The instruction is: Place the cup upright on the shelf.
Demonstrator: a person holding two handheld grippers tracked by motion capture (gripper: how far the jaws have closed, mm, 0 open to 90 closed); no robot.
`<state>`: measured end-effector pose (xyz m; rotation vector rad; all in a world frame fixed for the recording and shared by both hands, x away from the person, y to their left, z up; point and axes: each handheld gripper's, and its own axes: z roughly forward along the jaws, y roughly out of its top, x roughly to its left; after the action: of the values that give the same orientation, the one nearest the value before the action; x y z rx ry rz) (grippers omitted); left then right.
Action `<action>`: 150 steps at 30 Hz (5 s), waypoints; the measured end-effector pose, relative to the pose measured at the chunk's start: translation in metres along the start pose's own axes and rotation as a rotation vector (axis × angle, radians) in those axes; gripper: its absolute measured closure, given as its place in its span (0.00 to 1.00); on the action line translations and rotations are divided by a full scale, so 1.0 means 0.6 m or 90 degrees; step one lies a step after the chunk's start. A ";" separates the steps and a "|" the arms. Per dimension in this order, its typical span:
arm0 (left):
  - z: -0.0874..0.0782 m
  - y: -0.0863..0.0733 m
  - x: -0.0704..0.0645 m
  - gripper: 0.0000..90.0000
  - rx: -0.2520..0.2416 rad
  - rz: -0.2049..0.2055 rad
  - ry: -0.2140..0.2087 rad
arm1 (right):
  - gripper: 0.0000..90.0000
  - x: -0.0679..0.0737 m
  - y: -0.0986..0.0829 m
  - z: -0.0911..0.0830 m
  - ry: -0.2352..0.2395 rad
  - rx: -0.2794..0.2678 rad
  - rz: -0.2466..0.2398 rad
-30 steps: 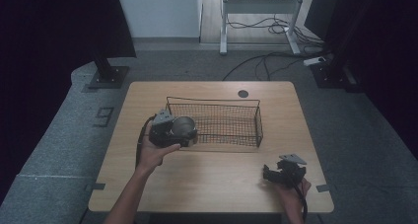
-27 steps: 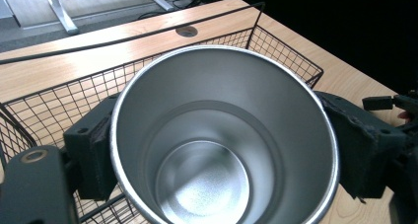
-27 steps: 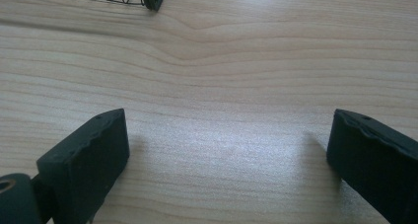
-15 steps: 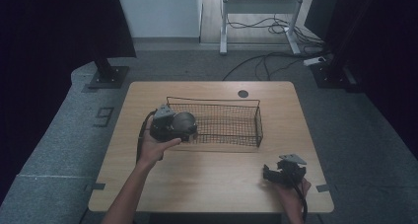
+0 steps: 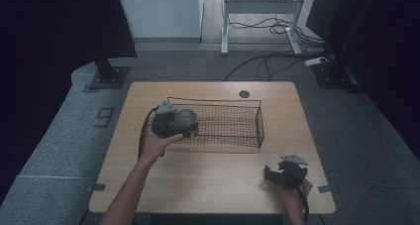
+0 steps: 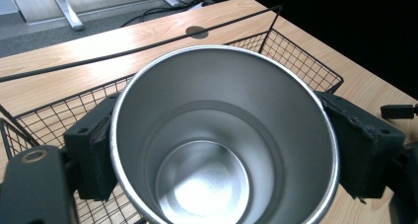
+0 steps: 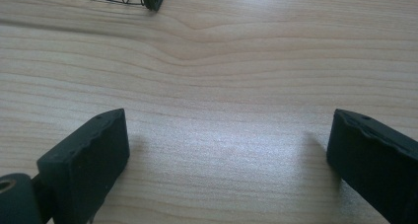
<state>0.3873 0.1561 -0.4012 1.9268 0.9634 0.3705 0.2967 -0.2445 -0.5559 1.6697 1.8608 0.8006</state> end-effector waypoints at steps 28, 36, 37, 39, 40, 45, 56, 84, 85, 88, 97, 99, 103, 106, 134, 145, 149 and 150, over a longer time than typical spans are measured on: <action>0.031 0.027 0.024 0.16 0.014 -0.011 0.011 | 0.03 0.000 0.000 0.000 0.000 -0.001 -0.001; 0.043 0.039 0.024 0.16 0.019 -0.004 0.012 | 0.03 0.000 0.000 0.000 0.000 -0.001 0.000; 0.046 0.040 0.024 0.16 0.020 -0.006 0.011 | 0.03 0.000 0.000 0.000 0.000 -0.001 0.000; 0.051 0.040 0.026 0.16 0.023 -0.012 0.007 | 0.03 0.000 0.000 0.000 0.000 -0.001 0.000; 0.055 0.039 0.028 0.16 0.027 -0.012 0.008 | 0.03 0.000 0.000 0.000 0.000 -0.001 0.000; 0.067 0.037 0.033 0.16 0.035 -0.016 0.019 | 0.03 0.000 0.000 0.000 0.000 -0.001 -0.001; 0.086 0.032 0.040 0.16 0.042 -0.028 0.019 | 0.03 0.000 0.000 0.000 0.000 -0.001 -0.001; 0.140 0.016 0.053 0.16 0.089 -0.045 0.015 | 0.03 0.000 0.000 0.000 0.000 -0.001 -0.001; 0.142 0.015 0.054 0.16 0.091 -0.046 0.014 | 0.03 0.000 0.000 0.000 0.000 -0.001 -0.001; 0.146 0.014 0.055 0.16 0.097 -0.049 0.013 | 0.03 0.000 0.000 0.000 0.000 -0.001 -0.001; 0.159 0.009 0.056 0.16 0.112 -0.052 0.015 | 0.03 0.000 0.000 0.000 0.000 -0.001 -0.001; 0.161 0.008 0.057 0.16 0.115 -0.053 0.013 | 0.03 0.000 0.000 0.000 0.000 -0.001 -0.001; 0.166 0.006 0.058 0.16 0.118 -0.056 0.011 | 0.03 0.000 0.000 0.000 0.000 -0.001 -0.001; 0.170 0.004 0.059 0.16 0.123 -0.057 0.011 | 0.03 0.000 0.000 0.000 0.000 -0.001 -0.001; 0.197 -0.014 0.063 0.16 0.168 -0.073 0.010 | 0.03 0.000 0.000 0.000 0.000 -0.001 -0.001; 0.205 -0.020 0.058 0.16 0.191 -0.068 0.019 | 0.03 0.000 0.000 0.000 0.000 -0.001 -0.001; 0.207 -0.021 0.058 0.15 0.190 -0.075 0.015 | 0.03 0.000 0.000 0.000 0.000 -0.001 -0.001; 0.207 -0.021 0.059 0.15 0.190 -0.076 0.014 | 0.03 0.000 0.000 0.000 0.000 -0.001 -0.001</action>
<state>0.4780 0.1112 -0.4820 2.1217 1.1976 0.1864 0.2966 -0.2446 -0.5561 1.6677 1.8599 0.8016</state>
